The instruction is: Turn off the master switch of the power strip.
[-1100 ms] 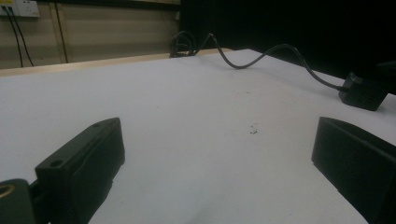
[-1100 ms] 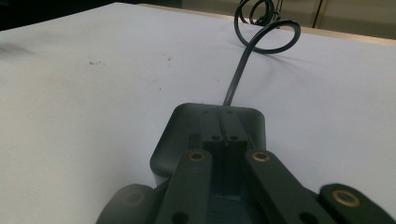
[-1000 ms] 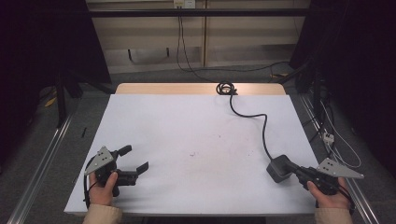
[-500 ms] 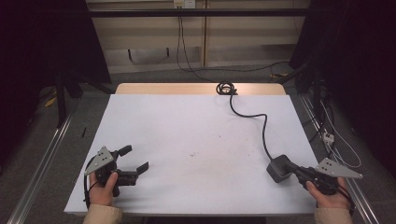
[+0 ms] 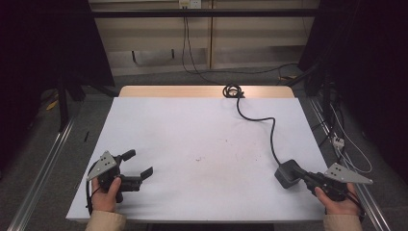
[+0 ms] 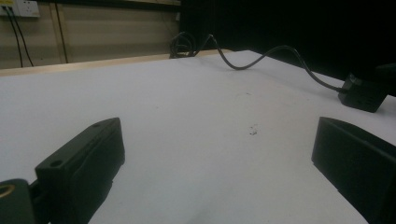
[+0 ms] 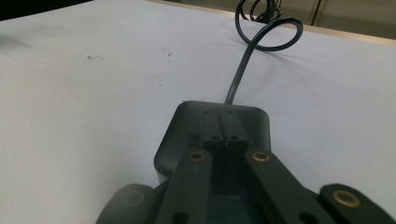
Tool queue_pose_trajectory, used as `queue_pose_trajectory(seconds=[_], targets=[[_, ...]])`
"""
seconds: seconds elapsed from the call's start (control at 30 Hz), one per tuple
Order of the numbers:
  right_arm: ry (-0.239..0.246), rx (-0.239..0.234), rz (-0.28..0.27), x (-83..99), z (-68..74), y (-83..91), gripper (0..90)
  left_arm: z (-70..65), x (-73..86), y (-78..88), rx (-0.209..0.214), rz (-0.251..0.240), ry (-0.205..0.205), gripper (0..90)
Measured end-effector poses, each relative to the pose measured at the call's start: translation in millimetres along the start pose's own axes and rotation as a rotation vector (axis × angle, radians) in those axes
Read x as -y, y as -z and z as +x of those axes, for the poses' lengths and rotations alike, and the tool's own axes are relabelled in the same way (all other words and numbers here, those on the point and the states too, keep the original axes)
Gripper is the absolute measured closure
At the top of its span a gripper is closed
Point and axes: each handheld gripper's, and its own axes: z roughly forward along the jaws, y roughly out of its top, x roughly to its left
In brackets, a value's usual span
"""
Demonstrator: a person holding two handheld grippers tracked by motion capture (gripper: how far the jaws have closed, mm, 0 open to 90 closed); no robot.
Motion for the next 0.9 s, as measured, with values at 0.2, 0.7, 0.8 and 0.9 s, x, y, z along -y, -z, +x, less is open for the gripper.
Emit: queue_pose_trajectory(seconds=[0.2, 0.7, 0.8, 0.9], targets=[[0.023, 0.010, 0.004, -1.0, 1.8, 0.0, 90.0, -0.2, 0.1, -0.5, 0.000, 0.003, 0.000, 2.2], [-0.006, 0.009, -0.030, 0.4, -2.8, 5.1, 90.0, 1.4, -0.1, 0.1, 0.001, 0.005, -0.003, 2.2], [0.012, 0.034, -0.010, 1.0, -4.9, 6.6, 90.0, 1.6, -0.2, 0.0, 0.001, 0.005, -0.004, 2.2], [0.006, 0.030, -0.017, 1.2, -5.1, 6.4, 90.0, 1.5, -0.4, -0.1, 0.002, 0.006, -0.005, 2.1]])
